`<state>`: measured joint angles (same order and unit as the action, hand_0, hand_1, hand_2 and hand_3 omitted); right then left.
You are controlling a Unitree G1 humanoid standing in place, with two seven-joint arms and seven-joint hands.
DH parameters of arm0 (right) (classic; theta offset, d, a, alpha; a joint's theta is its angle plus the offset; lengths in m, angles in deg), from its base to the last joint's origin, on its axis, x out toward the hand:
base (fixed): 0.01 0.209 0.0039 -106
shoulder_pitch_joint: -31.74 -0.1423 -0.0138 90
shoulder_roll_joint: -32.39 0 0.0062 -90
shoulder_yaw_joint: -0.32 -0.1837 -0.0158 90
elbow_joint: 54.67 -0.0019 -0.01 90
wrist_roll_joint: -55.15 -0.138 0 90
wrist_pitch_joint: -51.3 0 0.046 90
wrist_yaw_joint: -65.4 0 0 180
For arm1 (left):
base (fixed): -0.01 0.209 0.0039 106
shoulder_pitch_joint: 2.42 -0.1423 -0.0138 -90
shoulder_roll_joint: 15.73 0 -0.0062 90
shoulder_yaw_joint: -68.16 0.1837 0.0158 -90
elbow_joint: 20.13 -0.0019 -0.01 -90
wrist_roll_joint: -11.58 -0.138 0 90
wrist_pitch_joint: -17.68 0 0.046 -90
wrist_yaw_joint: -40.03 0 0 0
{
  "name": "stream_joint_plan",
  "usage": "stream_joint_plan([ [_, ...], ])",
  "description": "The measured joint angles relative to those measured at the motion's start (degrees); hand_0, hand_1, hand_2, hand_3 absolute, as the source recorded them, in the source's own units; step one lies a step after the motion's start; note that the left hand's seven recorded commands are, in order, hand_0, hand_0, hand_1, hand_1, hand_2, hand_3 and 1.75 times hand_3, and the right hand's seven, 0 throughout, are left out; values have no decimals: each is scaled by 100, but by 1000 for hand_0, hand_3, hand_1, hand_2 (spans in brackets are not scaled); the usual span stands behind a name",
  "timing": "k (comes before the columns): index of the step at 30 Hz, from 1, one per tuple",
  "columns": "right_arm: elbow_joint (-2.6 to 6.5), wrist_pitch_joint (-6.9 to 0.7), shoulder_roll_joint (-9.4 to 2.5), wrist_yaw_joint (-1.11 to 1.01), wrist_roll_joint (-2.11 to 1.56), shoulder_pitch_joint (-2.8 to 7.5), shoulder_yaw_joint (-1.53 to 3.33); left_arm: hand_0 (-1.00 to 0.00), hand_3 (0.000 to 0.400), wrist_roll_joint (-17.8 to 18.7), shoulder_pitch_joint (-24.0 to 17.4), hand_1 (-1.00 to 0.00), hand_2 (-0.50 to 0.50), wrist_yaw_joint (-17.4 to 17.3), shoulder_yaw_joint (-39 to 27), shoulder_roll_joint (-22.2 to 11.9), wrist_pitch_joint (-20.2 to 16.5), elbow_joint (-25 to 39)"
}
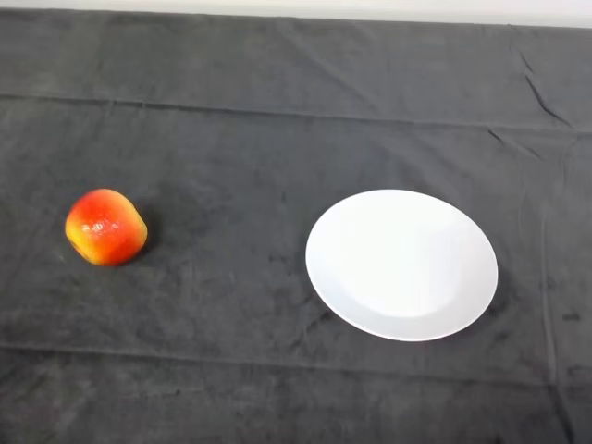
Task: Move the apple to the plate
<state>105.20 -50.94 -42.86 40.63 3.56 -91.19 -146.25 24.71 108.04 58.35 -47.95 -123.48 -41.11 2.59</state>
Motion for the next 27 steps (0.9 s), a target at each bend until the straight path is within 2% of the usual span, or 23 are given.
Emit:
stream_joint_plan([
  [7,0,0,0,0,0,0,-1,0,0,-136,0,0,0,-18,44,0,266,0],
  [18,0,0,0,0,0,0,0,0,0,-663,108,0,0,99,319,1,562,-1],
  [27,0,1,-1,1,-2,0,1,0,0,-1008,427,0,0,196,580,6,694,-1],
])
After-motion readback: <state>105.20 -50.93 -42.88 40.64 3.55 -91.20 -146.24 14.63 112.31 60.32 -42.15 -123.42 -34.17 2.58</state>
